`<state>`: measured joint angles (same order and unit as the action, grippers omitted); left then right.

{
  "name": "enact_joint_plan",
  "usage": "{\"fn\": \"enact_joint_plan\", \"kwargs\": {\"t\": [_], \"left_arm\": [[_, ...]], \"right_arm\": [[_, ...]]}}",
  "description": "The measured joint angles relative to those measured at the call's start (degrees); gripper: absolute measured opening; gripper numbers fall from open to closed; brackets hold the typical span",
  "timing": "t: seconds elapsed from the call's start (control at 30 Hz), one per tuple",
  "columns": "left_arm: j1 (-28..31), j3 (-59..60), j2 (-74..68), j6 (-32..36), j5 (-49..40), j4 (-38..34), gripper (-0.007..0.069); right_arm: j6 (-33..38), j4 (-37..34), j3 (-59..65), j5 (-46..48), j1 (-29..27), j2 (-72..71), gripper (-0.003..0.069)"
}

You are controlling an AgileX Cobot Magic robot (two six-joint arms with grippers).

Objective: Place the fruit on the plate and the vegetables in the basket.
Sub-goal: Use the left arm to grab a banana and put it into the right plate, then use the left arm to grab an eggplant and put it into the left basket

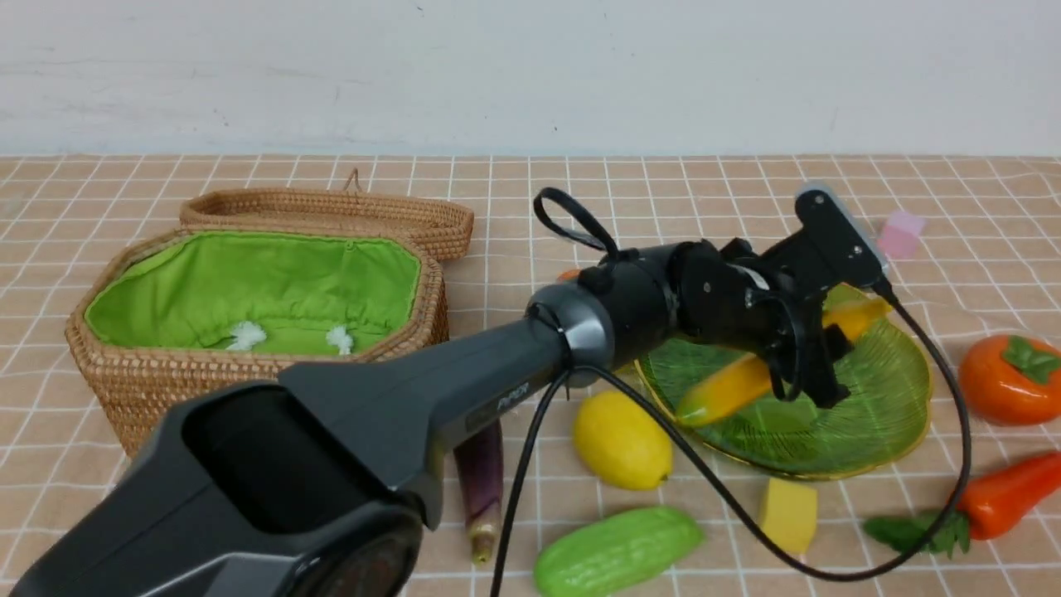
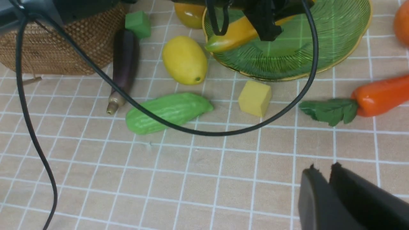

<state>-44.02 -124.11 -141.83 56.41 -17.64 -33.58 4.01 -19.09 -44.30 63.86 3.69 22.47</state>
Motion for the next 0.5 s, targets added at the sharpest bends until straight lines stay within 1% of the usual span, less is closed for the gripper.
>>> {"fn": "enact_joint_plan", "kwargs": {"t": [0.07,0.1,0.13,0.2,0.23,0.27,0.3,0.33,0.37,0.4,0.43,0.47,0.5], "left_arm": [[0.0,-0.1,0.2,0.0,0.5,-0.6,0.0542],[0.0,-0.1,0.8,0.0,0.3,-1.4,0.0618],[0.0,-0.1,1.5,0.0,-0.7,-2.0,0.0647],[0.1,-0.1,3.2,-0.4,-5.4,-2.1,0.0661],[0.2,-0.1,3.5,-0.6,-5.4,-2.1,0.0661],[0.3,-0.1,5.4,-3.6,-10.0,-2.0,0.0646],[0.5,-0.1,6.7,-6.6,-13.8,-1.6,0.0627],[0.7,-0.1,9.5,-14.4,-19.5,-0.2,0.057],[0.7,-0.1,11.6,-21.4,-23.0,1.7,0.0524],[0.7,-0.1,12.1,-22.9,-24.7,2.2,0.0498],[0.7,-0.2,13.9,-28.8,-27.4,4.4,0.0454],[0.4,-0.5,17.7,-40.7,-35.7,11.0,0.0276],[0.2,-0.6,18.8,-45.0,-39.5,14.5,0.0217]], "right_arm": [[0.0,0.0,0.0,0.0,0.0,0.0,0.0088],[0.0,-0.1,0.0,0.0,0.0,0.0,0.0088],[0.1,-0.1,0.0,0.0,0.0,0.0,0.0088],[0.2,-0.1,0.0,0.0,0.0,0.0,0.0088],[0.2,-0.1,0.0,0.0,0.0,0.0,0.0088],[0.2,-0.1,0.0,0.0,0.0,0.0,0.0088],[0.3,-0.1,0.0,0.0,0.0,0.0,0.0088],[0.3,-0.1,0.0,0.1,0.0,0.0,0.0088],[0.3,-0.1,0.0,0.1,0.0,0.0,0.0088],[0.3,-0.1,0.0,0.1,0.0,0.0,0.0088],[0.3,-0.1,0.0,0.2,0.0,0.0,0.0088],[0.3,-0.1,0.0,0.4,0.0,0.0,0.0088],[0.3,-0.1,0.0,0.4,0.0,0.0,0.0088]]}}
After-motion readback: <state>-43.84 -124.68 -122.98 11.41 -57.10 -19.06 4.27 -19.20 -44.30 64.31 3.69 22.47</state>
